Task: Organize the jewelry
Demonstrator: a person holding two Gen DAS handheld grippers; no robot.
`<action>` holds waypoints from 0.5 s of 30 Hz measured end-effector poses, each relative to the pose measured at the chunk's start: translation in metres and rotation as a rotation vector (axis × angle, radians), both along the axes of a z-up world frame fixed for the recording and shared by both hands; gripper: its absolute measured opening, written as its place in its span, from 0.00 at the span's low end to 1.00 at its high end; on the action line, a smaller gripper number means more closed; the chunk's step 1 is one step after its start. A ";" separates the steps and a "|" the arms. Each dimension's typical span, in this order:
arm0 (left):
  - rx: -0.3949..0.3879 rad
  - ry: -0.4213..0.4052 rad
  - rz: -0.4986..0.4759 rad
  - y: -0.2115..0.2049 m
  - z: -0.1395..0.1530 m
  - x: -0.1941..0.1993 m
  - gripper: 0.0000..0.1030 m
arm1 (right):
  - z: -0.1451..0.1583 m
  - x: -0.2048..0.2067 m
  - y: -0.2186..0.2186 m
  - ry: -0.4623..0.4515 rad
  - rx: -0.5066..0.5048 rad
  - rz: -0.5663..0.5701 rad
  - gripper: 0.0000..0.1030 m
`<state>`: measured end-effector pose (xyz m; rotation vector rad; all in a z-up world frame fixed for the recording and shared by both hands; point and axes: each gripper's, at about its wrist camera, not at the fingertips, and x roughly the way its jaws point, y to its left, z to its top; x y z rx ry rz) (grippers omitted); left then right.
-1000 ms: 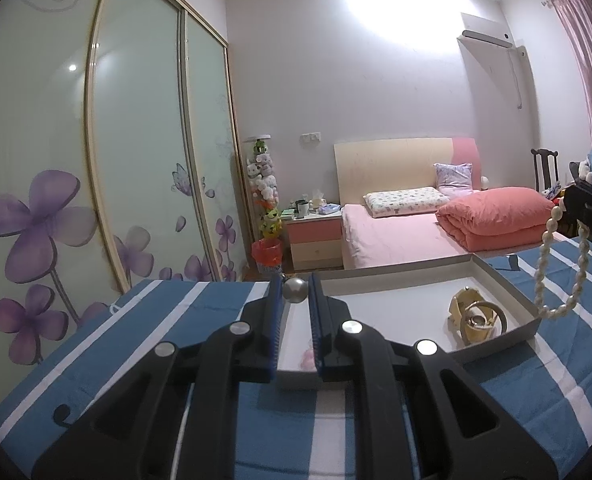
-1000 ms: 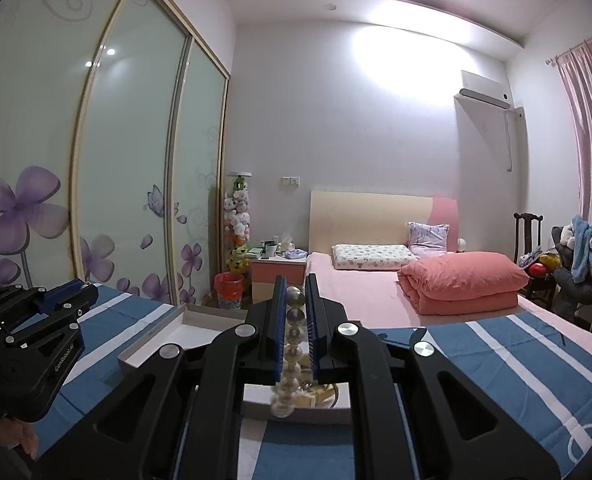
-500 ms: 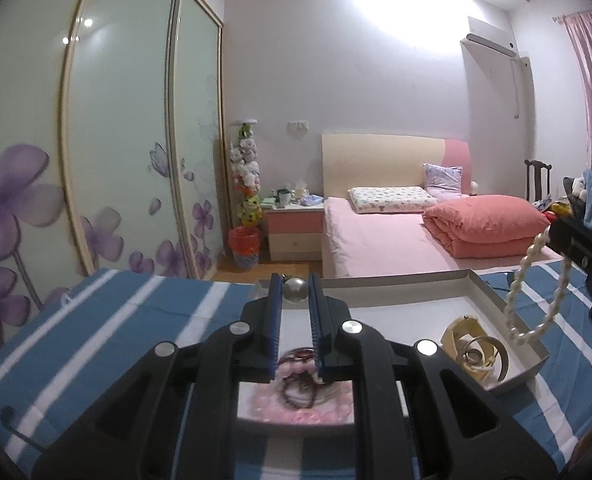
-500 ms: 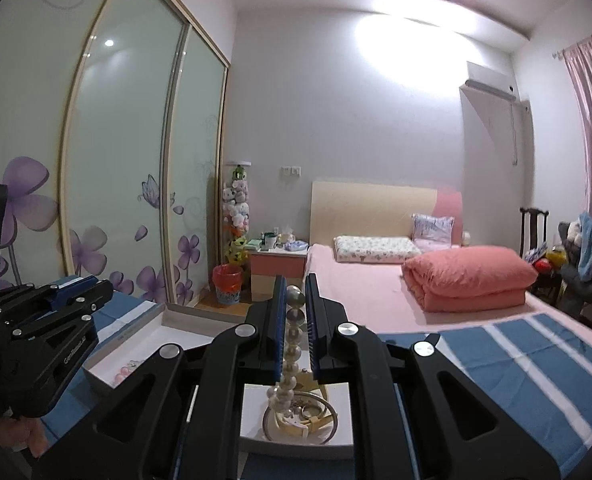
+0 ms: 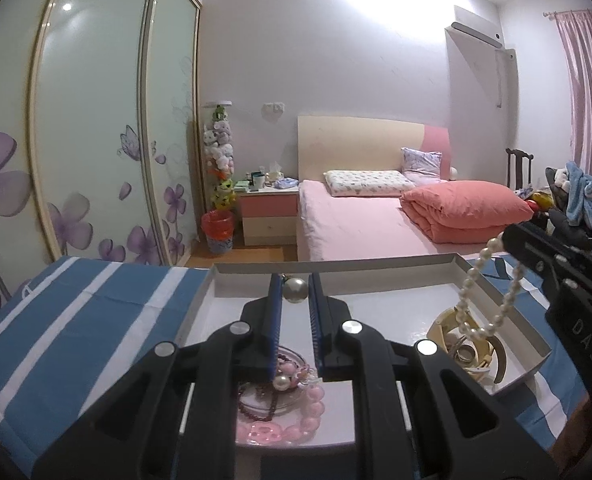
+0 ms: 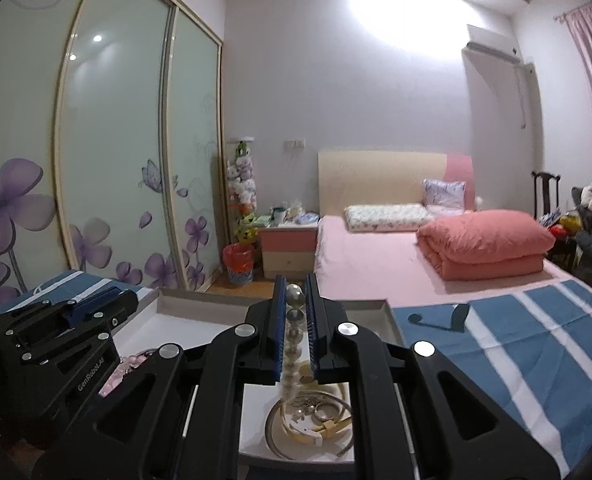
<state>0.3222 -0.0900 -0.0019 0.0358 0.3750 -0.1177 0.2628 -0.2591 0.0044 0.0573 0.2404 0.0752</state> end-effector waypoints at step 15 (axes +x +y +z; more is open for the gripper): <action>-0.053 -0.036 0.058 0.042 0.026 -0.038 0.47 | 0.023 -0.041 -0.013 -0.037 0.027 -0.050 0.54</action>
